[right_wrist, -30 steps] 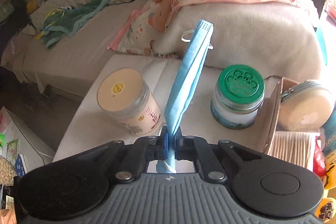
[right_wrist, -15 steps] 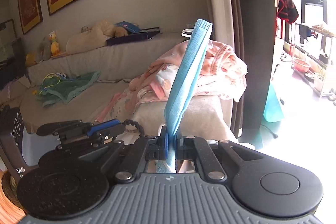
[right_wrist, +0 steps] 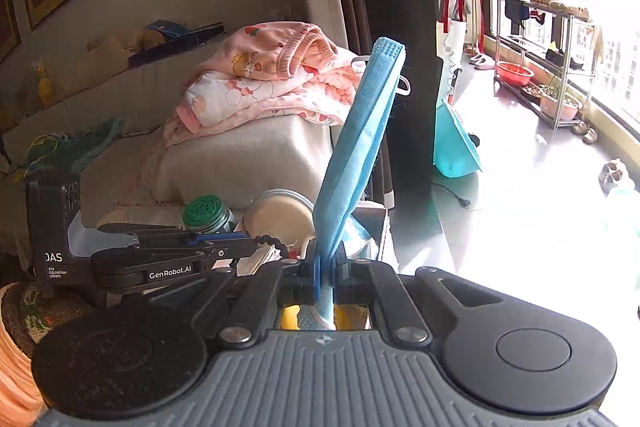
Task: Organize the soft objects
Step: 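Lower the blue mask and bead bracelet into the pink box, opening both tools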
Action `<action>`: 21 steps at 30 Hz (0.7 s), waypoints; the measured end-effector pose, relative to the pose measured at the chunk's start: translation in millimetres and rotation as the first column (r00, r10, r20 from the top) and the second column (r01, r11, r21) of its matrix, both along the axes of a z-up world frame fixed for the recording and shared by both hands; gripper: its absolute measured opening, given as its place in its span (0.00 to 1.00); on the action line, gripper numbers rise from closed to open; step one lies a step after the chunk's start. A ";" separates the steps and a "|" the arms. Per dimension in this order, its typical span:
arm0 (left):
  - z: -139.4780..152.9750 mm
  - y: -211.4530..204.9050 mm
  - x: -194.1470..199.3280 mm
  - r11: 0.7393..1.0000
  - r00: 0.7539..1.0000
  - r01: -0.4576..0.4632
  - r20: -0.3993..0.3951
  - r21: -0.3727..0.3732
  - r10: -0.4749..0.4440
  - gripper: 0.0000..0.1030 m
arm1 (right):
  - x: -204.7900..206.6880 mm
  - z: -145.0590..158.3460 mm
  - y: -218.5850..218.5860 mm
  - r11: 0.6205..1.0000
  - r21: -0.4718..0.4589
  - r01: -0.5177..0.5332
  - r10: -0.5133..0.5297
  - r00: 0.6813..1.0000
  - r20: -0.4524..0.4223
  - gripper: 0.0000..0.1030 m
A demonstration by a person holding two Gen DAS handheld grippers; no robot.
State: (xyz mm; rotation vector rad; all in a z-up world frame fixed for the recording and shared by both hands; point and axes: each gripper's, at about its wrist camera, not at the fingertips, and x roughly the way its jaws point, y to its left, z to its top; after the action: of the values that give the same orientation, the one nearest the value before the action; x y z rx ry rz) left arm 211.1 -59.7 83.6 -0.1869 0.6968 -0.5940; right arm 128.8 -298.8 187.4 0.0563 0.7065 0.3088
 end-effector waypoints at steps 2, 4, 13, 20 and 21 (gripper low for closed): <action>-14.1 -0.5 9.7 1.000 0.998 0.009 -0.063 0.019 -0.008 0.11 | 10.0 -12.9 1.3 1.000 -0.019 -0.019 0.018 1.000 -0.023 0.05; -23.0 4.4 14.2 1.000 0.997 0.000 -0.076 0.008 0.001 0.12 | 22.3 -26.7 8.9 0.997 -0.062 -0.038 0.034 0.998 -0.054 0.05; -9.4 35.7 -17.5 0.991 0.986 -0.130 0.100 -0.002 0.130 0.13 | 64.8 -97.3 51.9 0.951 -0.231 -0.205 0.152 0.962 -0.227 0.06; -13.2 40.3 -53.2 0.991 0.985 -0.091 0.158 0.098 0.075 0.13 | 87.2 -87.9 42.4 0.985 -0.057 -0.161 0.145 0.964 -0.222 0.17; -16.0 38.4 -57.3 0.992 0.985 -0.077 0.162 0.105 0.059 0.13 | 89.7 -85.9 40.2 0.989 -0.035 -0.144 0.133 0.968 -0.211 0.17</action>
State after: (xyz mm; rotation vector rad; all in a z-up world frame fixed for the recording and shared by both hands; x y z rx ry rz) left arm 153.8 -21.3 67.5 -0.0594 0.5653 -0.4973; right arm 218.5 -258.6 101.5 -0.0090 0.9279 0.4229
